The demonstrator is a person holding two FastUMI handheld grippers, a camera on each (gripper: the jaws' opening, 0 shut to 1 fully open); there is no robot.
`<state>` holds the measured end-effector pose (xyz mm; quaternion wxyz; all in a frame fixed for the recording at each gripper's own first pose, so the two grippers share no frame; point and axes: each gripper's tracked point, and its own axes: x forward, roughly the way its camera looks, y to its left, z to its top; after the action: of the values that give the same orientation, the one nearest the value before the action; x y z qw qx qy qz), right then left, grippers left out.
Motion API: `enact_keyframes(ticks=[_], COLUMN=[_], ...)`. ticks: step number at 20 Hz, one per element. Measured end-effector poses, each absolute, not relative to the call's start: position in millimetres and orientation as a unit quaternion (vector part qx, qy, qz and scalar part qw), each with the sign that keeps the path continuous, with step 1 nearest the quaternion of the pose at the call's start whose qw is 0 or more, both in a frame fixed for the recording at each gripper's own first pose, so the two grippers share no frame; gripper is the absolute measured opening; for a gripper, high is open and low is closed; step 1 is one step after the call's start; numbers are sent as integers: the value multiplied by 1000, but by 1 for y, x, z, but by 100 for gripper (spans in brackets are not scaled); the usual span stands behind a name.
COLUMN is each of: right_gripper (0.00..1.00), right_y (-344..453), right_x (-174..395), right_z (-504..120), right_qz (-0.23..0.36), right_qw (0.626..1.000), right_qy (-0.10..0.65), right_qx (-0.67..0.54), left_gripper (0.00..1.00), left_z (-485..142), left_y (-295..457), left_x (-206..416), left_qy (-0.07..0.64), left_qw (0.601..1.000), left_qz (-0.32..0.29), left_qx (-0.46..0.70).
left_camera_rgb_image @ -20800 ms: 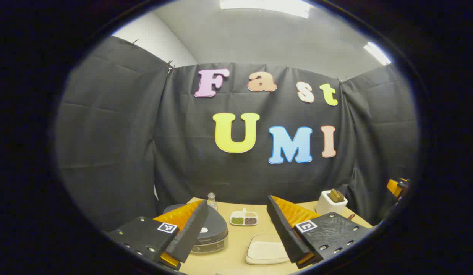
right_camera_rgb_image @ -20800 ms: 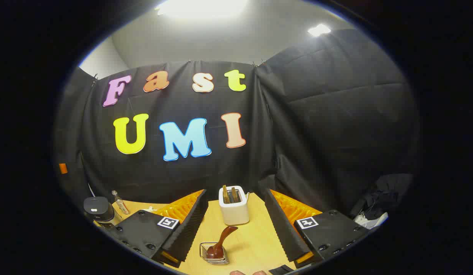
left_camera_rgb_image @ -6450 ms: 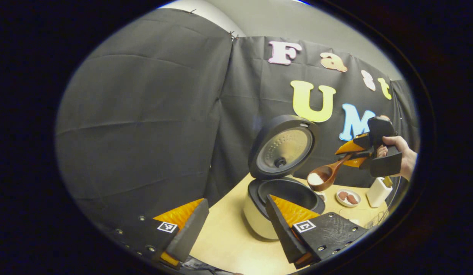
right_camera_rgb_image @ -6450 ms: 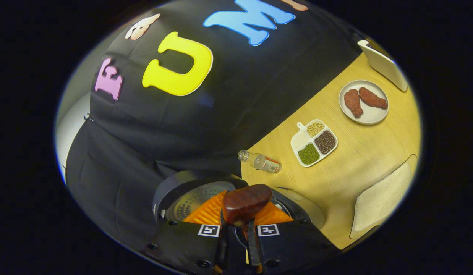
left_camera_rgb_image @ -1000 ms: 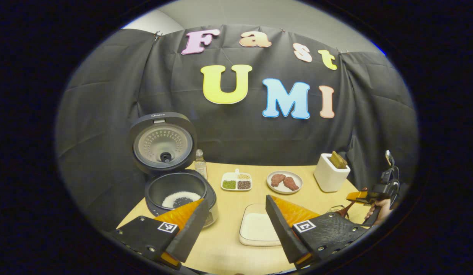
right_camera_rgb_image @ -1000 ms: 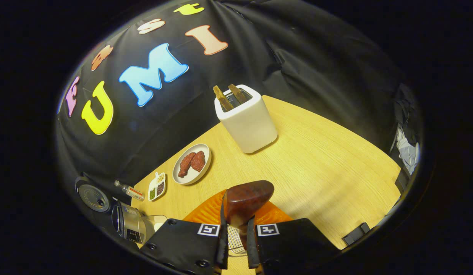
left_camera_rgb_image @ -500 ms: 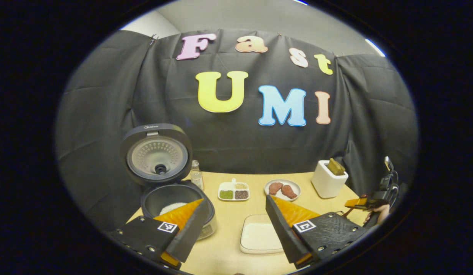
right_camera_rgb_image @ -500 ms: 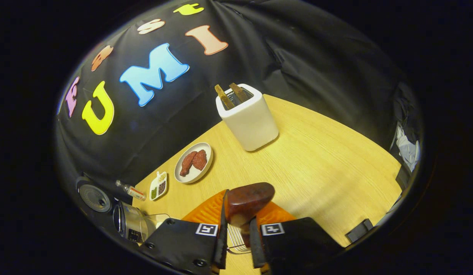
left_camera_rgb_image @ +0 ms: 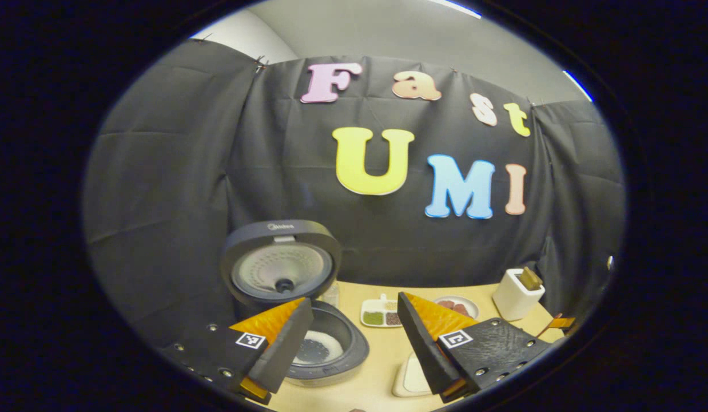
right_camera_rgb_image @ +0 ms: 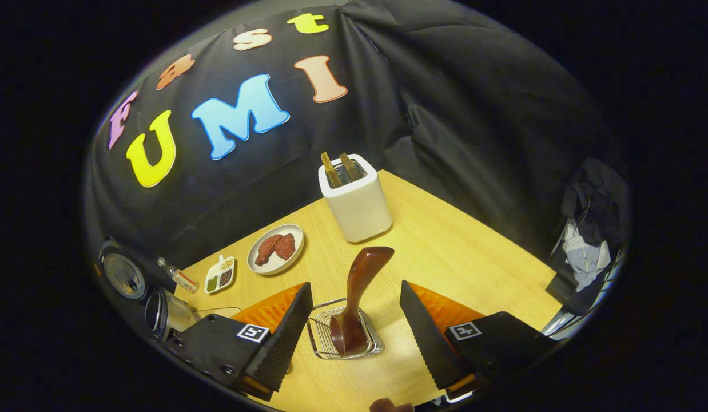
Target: Close the left gripper, press the button to open the rice cooker; take a wooden spoon from the chopstick holder with the right hand, scoop a spoonful of rice and pour it into the rice cooker, then put the wooden spoon back into the chopstick holder.
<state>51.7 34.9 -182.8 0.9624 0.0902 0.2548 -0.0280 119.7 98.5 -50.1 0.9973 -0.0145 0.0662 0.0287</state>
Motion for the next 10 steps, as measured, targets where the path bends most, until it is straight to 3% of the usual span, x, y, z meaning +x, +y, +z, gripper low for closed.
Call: enact_keyframes(ticks=[5,10], right_gripper=[98,98], right_y=[35,59], right_x=[22,-6], right_z=[-130,-95], right_qz=[-44,-40], right_qw=[983,990], right_qy=[176,132], right_qx=[26,-36], left_gripper=[92,92], left_z=[6,33], left_y=[161,204], left_x=[148,202], left_qy=[27,35], left_qw=[997,996], left_qz=[66,82], left_qx=[14,5])
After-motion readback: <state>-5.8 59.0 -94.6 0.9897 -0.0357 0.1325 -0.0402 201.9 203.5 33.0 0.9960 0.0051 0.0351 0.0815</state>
